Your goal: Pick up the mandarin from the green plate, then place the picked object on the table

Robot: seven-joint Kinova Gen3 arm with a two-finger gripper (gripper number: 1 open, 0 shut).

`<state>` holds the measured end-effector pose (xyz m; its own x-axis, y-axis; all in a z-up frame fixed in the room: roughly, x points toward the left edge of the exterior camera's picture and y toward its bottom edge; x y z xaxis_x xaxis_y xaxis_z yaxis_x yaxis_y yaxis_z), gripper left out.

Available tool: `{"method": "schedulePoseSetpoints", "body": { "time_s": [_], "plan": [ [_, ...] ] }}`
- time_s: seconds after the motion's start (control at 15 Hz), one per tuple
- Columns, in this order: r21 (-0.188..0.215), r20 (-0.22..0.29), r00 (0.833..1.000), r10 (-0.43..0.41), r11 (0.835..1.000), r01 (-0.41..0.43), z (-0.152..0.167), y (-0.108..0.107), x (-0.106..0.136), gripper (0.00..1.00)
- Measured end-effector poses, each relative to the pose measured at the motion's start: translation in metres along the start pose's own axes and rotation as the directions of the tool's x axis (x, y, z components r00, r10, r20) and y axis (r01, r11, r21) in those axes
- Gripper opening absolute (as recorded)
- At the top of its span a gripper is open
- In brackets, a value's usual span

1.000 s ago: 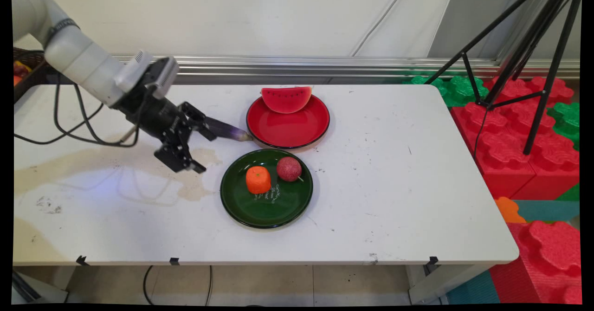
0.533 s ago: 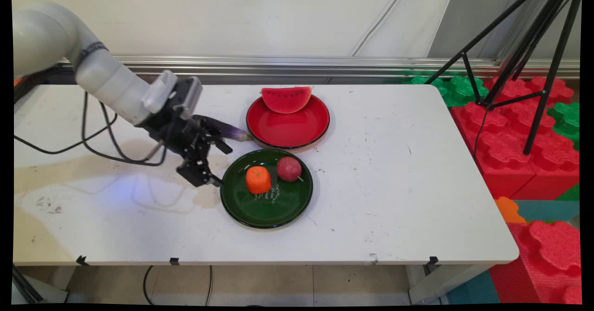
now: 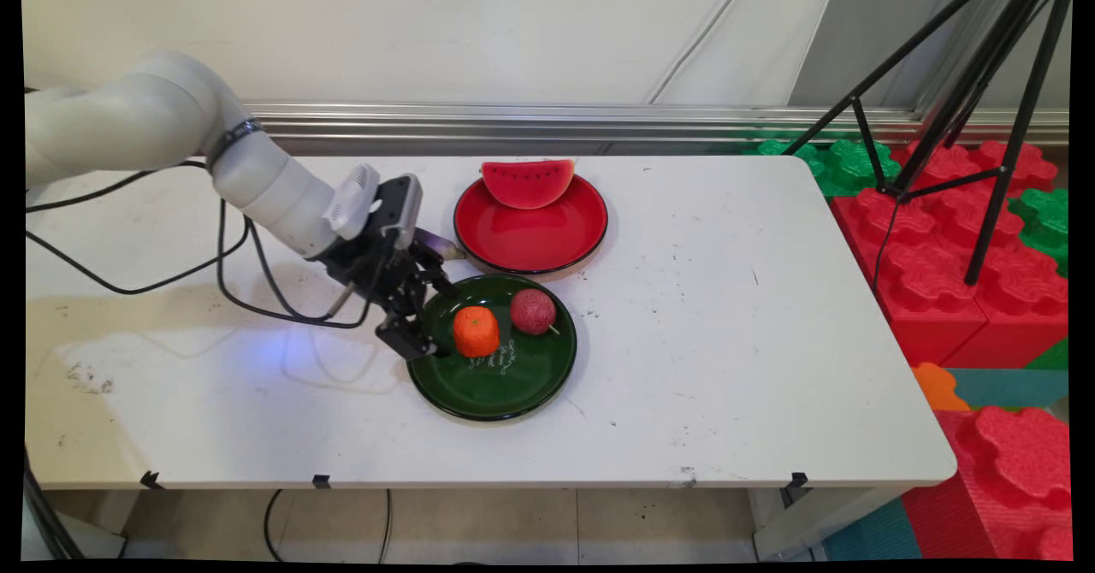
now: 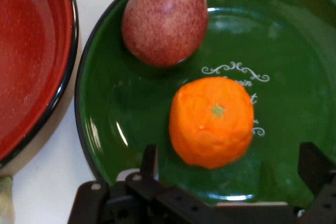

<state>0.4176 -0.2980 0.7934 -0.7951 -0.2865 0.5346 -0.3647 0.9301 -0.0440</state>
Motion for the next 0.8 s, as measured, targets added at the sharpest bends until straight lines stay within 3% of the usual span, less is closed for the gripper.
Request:
{"method": "schedulePoseSetpoints", "body": {
  "time_s": [0.53, 0.6, 0.8],
  "plan": [
    [0.013, -0.009, 1.000, -0.011, 1.000, 0.011, 0.021, -0.003, 0.007, 1.00],
    [0.012, -0.011, 1.000, -0.010, 1.000, 0.010, 0.023, -0.003, 0.007, 0.00],
    [0.007, -0.013, 1.000, -0.008, 1.000, 0.008, 0.025, -0.002, 0.008, 0.00]
  ]
}}
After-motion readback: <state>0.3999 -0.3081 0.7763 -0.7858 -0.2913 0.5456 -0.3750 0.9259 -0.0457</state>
